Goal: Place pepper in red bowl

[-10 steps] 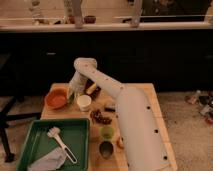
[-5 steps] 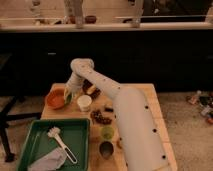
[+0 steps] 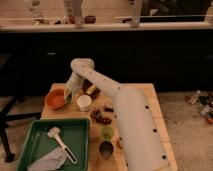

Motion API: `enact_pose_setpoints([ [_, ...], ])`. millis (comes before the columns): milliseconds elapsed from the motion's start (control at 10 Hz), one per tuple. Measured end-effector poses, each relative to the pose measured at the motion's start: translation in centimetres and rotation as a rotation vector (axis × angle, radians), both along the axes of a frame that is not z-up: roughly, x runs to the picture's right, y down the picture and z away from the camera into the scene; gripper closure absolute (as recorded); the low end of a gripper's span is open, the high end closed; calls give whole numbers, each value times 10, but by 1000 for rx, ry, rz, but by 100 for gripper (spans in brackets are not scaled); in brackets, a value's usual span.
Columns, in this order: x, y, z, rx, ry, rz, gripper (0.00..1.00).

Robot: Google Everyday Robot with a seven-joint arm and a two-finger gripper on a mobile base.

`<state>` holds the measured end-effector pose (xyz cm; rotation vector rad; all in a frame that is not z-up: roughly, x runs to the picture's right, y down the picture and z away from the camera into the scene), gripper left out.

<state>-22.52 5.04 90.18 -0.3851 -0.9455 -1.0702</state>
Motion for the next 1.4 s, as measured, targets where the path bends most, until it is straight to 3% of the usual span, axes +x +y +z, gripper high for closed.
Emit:
enact_pose_setpoints([
  [700, -53, -23, 6, 35, -99, -59, 100],
  [900, -67, -21, 10, 33, -114, -76, 100],
  [1400, -69, -11, 23, 20, -109, -79, 99],
])
